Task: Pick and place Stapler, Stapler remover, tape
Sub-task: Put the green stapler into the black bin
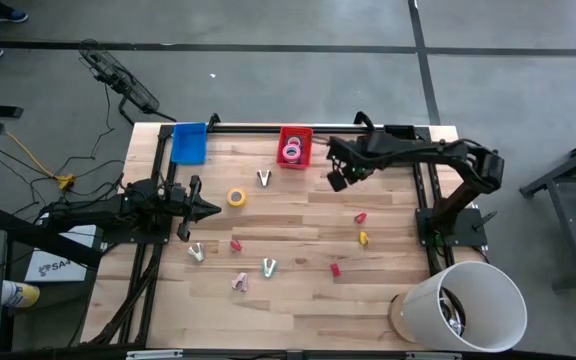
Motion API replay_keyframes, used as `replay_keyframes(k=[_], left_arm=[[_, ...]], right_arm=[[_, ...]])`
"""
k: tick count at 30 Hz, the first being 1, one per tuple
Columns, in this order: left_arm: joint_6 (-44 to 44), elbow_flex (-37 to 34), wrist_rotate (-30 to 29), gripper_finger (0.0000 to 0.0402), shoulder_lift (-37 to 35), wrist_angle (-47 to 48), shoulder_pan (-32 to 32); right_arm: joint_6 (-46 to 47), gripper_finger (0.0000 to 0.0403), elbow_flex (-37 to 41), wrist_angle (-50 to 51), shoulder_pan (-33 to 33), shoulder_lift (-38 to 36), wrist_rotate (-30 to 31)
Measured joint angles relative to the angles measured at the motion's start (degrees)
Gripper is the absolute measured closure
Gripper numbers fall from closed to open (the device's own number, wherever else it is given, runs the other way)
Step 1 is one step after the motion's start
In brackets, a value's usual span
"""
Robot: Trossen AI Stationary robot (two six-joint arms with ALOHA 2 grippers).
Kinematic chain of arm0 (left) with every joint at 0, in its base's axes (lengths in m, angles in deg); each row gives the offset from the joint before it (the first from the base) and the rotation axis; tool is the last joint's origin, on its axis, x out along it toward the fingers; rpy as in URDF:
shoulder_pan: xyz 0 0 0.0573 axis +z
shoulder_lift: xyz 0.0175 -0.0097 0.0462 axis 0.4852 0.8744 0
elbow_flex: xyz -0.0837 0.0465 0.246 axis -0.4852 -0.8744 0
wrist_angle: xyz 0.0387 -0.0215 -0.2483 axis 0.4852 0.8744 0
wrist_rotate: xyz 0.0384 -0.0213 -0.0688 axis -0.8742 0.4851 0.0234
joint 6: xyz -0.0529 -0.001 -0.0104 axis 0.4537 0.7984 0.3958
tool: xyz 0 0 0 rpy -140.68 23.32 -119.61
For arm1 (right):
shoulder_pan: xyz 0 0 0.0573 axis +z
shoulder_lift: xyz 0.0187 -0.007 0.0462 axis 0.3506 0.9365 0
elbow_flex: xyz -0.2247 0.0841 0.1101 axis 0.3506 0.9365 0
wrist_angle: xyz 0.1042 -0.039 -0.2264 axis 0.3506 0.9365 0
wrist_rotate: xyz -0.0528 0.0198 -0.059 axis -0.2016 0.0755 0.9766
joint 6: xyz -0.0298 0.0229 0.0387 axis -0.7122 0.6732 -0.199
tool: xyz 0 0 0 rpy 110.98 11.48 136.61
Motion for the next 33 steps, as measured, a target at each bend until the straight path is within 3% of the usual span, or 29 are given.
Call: replay_keyframes(k=[8,20,33], left_arm=[[0.0,0.0,0.0,0.0401,0.0,0.0,0.0],[0.0,0.0,0.0,0.0401,0.0,0.0,0.0],[0.0,0.0,0.0,0.0401,0.0,0.0,0.0]], right_arm=[[8.7,0.0338,0.0,0.2,-7.4,0.0,4.9],[24.1,0.0343,0.2,9.1,-12.7,0.0,12.7],[35.6,0.0347,11.2,7.1,-14.2,-0.8,13.4]])
